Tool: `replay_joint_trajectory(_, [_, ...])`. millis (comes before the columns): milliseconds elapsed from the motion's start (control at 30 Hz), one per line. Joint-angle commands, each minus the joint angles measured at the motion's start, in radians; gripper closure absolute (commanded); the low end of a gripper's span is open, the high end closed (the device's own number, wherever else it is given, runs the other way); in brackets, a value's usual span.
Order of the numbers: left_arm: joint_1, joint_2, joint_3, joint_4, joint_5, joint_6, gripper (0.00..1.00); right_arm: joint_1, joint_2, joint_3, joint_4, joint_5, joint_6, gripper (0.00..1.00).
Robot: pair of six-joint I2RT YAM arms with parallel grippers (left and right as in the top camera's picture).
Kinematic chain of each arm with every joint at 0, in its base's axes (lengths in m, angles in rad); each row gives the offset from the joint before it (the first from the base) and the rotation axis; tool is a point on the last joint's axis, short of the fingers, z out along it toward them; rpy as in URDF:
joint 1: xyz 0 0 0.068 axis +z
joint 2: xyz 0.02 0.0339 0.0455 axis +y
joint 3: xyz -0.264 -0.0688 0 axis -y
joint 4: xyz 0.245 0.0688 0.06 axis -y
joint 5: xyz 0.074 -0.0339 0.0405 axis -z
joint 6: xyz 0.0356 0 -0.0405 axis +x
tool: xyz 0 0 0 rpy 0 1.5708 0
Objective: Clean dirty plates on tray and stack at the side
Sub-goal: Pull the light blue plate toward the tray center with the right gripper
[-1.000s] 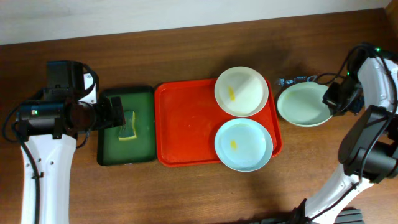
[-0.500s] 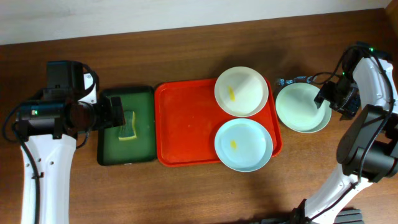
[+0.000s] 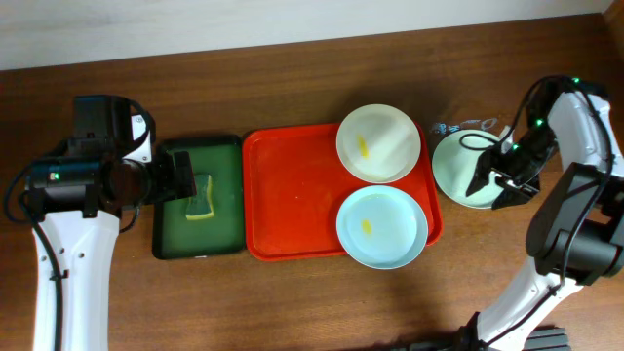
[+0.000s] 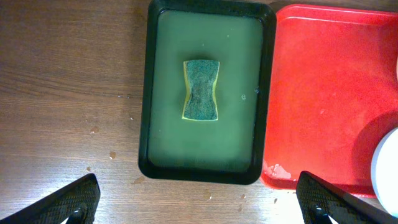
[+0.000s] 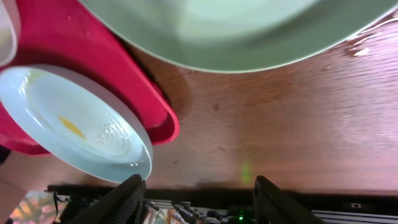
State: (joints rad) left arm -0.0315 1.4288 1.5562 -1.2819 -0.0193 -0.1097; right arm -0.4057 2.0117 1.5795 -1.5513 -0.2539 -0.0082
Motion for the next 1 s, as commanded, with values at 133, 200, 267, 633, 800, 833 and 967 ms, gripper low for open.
replay_joint_trajectory(133, [0.003,-0.008,0.014,0.002,-0.003,-0.008,0.01,0.162,-0.016,-0.205,0.170,-0.081,-0.022,0.41])
replay_joint_trajectory(200, [0.003,-0.008,0.014,0.002,-0.003,-0.008,0.01,0.219,-0.016,-0.221,0.201,-0.079,-0.022,0.41])
replay_joint_trajectory(267, [0.003,-0.008,0.014,0.001,-0.003,-0.008,0.01,0.269,-0.016,-0.222,0.212,-0.079,-0.021,0.41])
replay_joint_trajectory(633, [0.003,-0.008,0.014,0.002,-0.003,-0.008,0.01,0.329,-0.016,-0.257,0.261,-0.023,0.000,0.65])
replay_joint_trajectory(800, [0.003,-0.008,0.014,0.002,-0.003,-0.008,0.01,0.330,-0.016,-0.261,0.273,-0.040,0.001,0.96])
replay_joint_trajectory(833, [0.003,-0.008,0.014,0.002,-0.003,-0.008,0.01,0.342,-0.016,-0.261,0.274,-0.103,0.001,0.96])
replay_joint_trajectory(967, [0.003,-0.008,0.014,0.001,-0.003,-0.008,0.01,0.428,-0.016,-0.261,0.295,-0.229,0.022,0.96])
